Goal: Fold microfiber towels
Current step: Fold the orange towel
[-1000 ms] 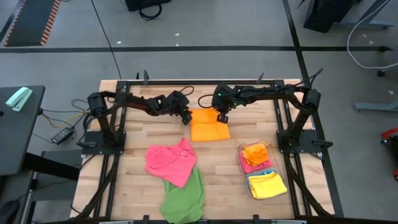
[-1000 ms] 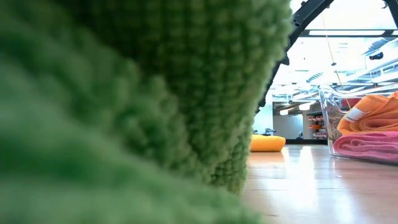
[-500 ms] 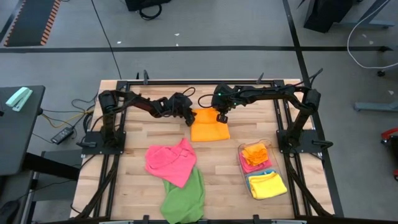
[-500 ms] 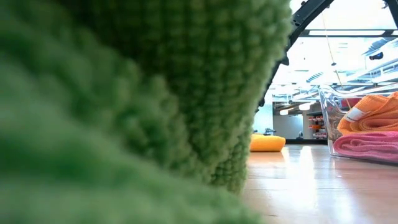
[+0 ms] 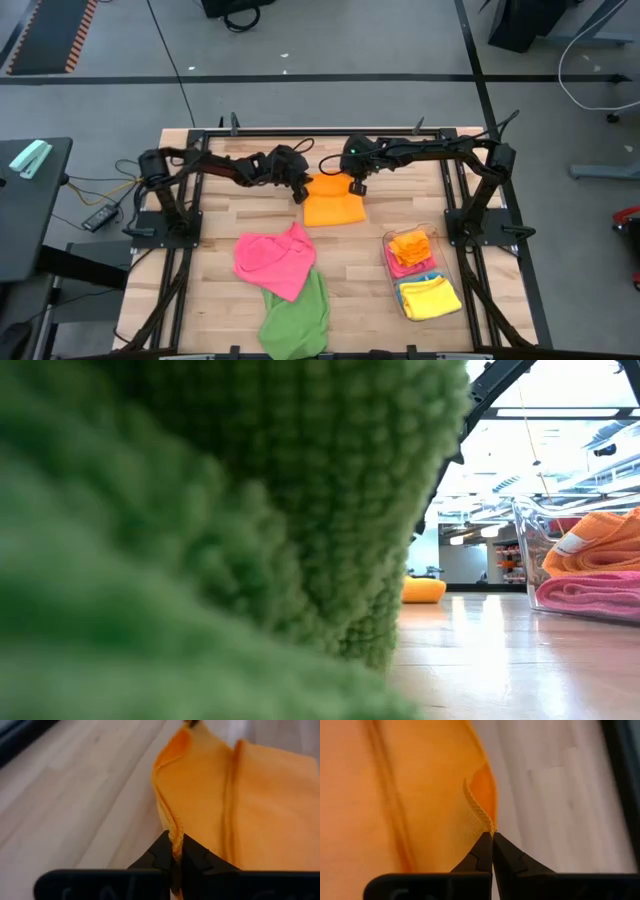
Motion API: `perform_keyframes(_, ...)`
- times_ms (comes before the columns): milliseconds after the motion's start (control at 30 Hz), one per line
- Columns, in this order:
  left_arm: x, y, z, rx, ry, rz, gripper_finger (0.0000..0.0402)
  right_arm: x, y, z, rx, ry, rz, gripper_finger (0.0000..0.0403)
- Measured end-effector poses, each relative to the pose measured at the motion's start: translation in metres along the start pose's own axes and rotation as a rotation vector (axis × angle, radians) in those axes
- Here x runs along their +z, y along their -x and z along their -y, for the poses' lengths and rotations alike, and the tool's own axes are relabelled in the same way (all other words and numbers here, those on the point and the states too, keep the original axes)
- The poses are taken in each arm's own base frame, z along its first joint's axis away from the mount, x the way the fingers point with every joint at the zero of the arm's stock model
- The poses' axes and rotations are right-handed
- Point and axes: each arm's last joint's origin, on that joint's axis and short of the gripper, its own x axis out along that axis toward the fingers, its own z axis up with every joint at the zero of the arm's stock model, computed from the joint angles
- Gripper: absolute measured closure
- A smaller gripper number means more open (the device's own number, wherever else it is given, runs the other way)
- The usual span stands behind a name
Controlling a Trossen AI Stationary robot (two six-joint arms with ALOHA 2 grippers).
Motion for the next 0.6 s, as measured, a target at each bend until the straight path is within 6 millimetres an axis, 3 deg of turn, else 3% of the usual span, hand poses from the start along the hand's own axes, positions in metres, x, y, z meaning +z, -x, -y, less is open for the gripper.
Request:
perform_keyframes(167, 0.006, 0.009, -0.002, 0.05, -0.092, 0.005, 0.0391, 0.009, 0.001, 0.005, -0.11, -0.001, 0.072, 0.0395)
perform_keyframes(433, 0.015, 0.029, -0.032, 0.197, -0.174, -0.002, 0.0364, 0.017, 0.003, 0.026, -0.242, 0.098, 0.17, 0.0393)
perform_keyframes(600, 0.027, 0.046, -0.042, 0.227, -0.176, 0.052, 0.0375, 0.013, 0.003, 0.041, -0.272, 0.135, 0.168, 0.0393)
